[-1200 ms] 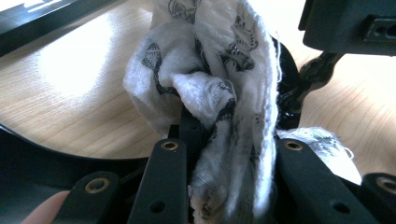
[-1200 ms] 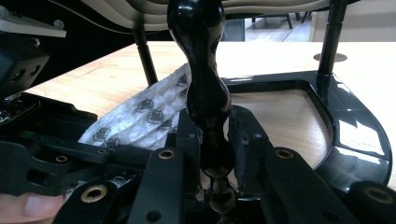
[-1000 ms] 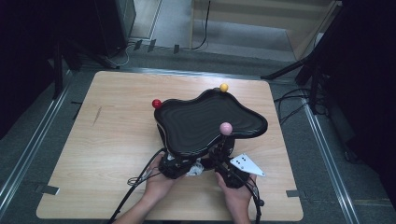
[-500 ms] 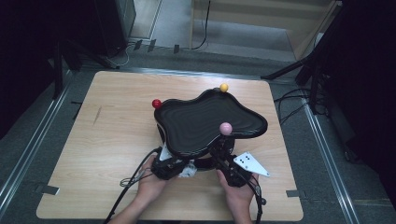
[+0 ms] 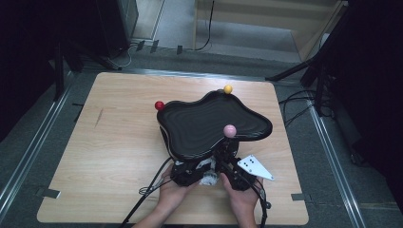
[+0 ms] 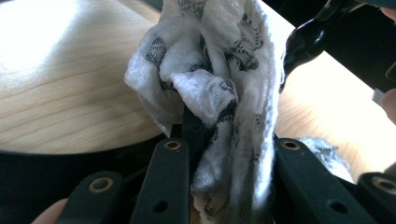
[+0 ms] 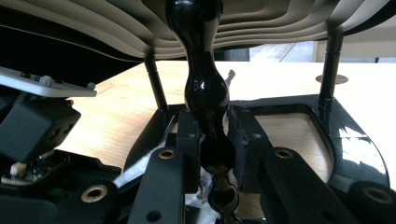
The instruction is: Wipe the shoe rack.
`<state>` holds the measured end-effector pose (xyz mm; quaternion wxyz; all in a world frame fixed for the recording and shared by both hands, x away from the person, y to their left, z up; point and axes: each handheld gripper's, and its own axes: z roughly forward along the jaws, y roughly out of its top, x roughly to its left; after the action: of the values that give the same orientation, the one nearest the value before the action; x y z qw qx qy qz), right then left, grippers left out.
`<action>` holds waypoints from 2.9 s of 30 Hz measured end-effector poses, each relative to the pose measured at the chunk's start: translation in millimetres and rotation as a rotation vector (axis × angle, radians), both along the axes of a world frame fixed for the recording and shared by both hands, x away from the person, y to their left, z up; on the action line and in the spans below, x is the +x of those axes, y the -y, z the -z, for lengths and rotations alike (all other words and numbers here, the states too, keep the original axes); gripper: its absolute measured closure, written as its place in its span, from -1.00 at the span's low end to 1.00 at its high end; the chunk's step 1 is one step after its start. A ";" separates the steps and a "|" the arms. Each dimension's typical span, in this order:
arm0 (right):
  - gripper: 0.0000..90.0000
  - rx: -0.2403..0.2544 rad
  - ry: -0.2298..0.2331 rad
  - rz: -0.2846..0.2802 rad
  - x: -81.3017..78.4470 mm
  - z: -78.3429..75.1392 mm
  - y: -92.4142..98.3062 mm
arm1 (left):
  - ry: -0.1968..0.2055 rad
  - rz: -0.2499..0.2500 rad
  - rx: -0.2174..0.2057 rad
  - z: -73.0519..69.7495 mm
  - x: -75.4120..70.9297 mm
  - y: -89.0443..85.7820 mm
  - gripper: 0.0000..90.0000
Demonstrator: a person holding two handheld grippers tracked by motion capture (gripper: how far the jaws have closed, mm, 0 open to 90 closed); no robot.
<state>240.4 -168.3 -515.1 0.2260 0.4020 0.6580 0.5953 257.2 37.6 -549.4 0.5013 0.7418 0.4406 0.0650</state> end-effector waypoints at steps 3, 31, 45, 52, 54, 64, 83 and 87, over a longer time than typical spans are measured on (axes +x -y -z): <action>0.68 -0.003 0.004 -0.004 0.1 0.3 0.6 | -0.010 -0.023 -0.019 1.4 1.7 -14.3 0.71; 0.68 0.001 0.010 -0.011 0.7 1.6 1.3 | 0.101 -0.218 0.366 -6.9 46.7 -109.3 0.74; 0.68 0.003 0.006 -0.004 0.1 2.2 0.6 | 0.133 0.077 0.248 -12.5 -7.3 -16.5 0.72; 0.68 0.003 0.002 -0.006 0.1 2.8 0.5 | 0.039 0.043 0.096 -6.8 -11.3 15.1 0.71; 0.68 0.002 0.002 -0.004 -0.1 2.8 0.5 | -0.003 0.035 0.059 -6.1 -8.1 16.0 0.71; 0.68 -0.003 0.001 -0.006 -0.1 2.4 0.7 | 0.011 -0.078 0.099 -1.8 13.2 -31.0 0.71; 0.69 -0.022 0.010 -0.023 -0.1 3.2 -0.6 | 0.121 -0.258 0.168 -0.4 67.8 -79.8 0.70; 0.69 -0.020 0.004 -0.016 0.3 3.0 1.5 | 0.161 -0.190 0.248 -1.2 55.6 -85.6 0.70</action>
<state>240.7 -169.8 -518.1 0.2267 0.3933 0.6666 0.5912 312.8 123.2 -548.2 0.4312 0.7455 0.4555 0.2253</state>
